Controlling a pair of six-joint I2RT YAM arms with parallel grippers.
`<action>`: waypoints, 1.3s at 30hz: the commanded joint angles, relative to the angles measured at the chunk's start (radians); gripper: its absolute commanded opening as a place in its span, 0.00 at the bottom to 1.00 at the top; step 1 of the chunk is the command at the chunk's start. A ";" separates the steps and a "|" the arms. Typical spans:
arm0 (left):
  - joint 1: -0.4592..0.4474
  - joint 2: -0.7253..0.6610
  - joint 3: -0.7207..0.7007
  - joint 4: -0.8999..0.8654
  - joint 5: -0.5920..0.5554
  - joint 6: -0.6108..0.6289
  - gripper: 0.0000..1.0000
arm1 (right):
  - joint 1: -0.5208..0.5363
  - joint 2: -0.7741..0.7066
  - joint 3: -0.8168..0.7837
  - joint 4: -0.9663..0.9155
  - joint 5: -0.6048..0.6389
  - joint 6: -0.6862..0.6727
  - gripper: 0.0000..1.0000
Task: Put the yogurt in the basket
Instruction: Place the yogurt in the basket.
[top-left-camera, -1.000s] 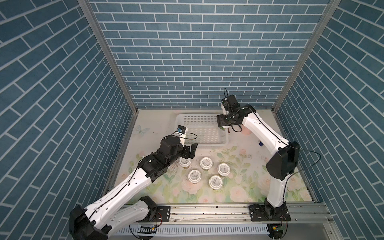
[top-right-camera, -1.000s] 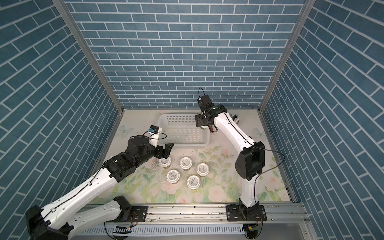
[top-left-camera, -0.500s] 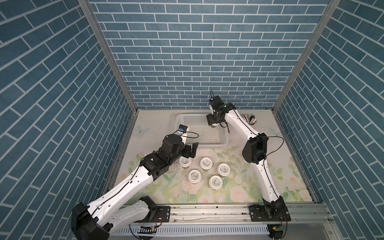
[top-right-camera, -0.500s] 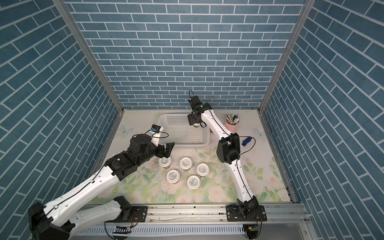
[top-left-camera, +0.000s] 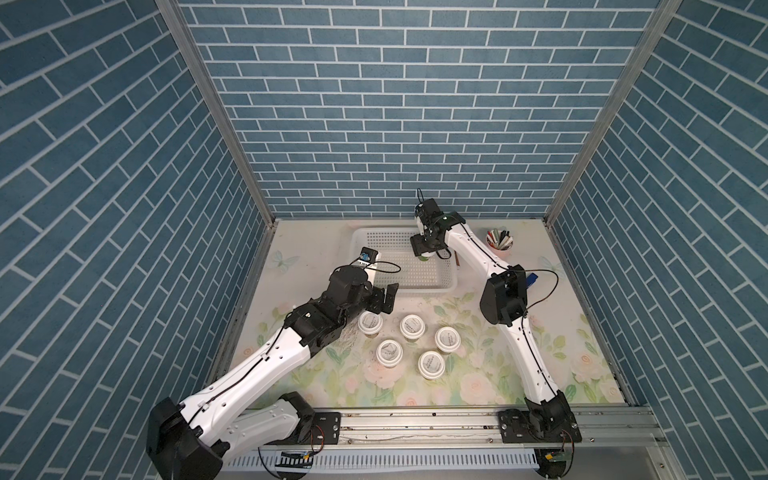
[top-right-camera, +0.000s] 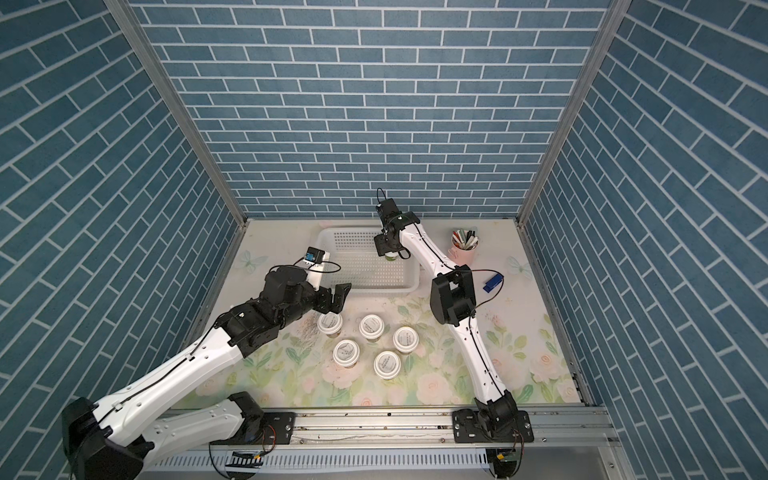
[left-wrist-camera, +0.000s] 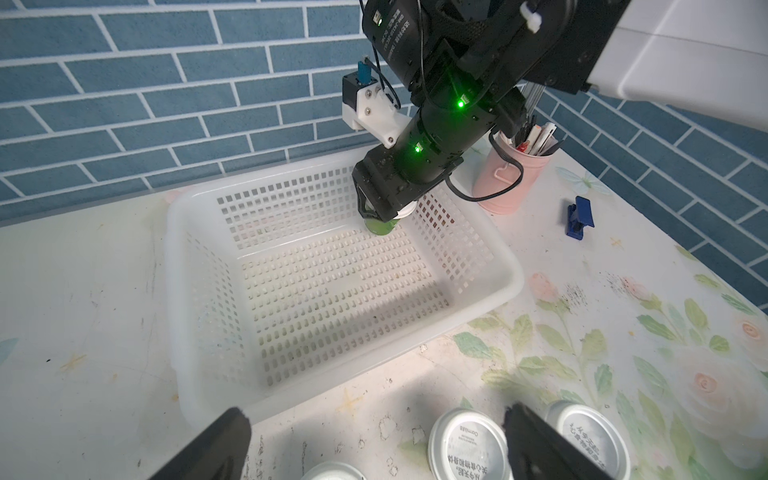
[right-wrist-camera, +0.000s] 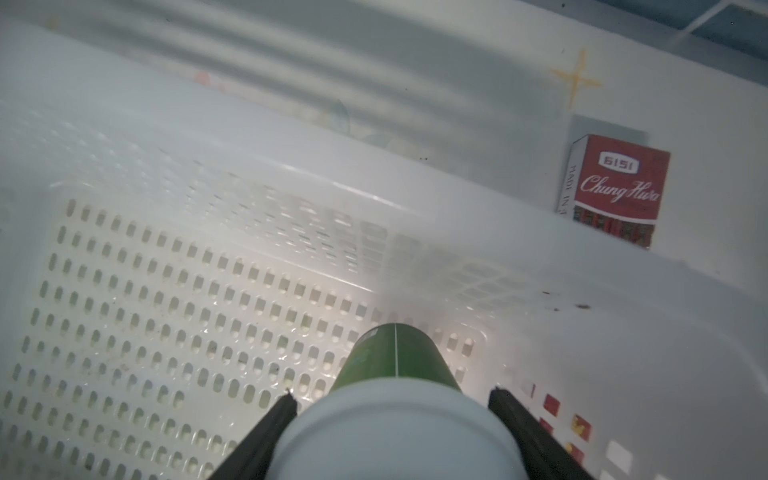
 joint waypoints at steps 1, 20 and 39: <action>-0.008 0.002 0.026 -0.002 -0.009 0.004 1.00 | -0.002 0.032 -0.002 0.006 -0.010 -0.030 0.74; -0.010 -0.018 0.009 0.033 -0.033 -0.010 1.00 | -0.002 0.034 -0.043 0.026 -0.019 -0.022 0.87; -0.011 0.003 0.163 -0.191 -0.082 -0.141 1.00 | 0.074 -0.238 -0.058 -0.006 0.117 -0.044 0.95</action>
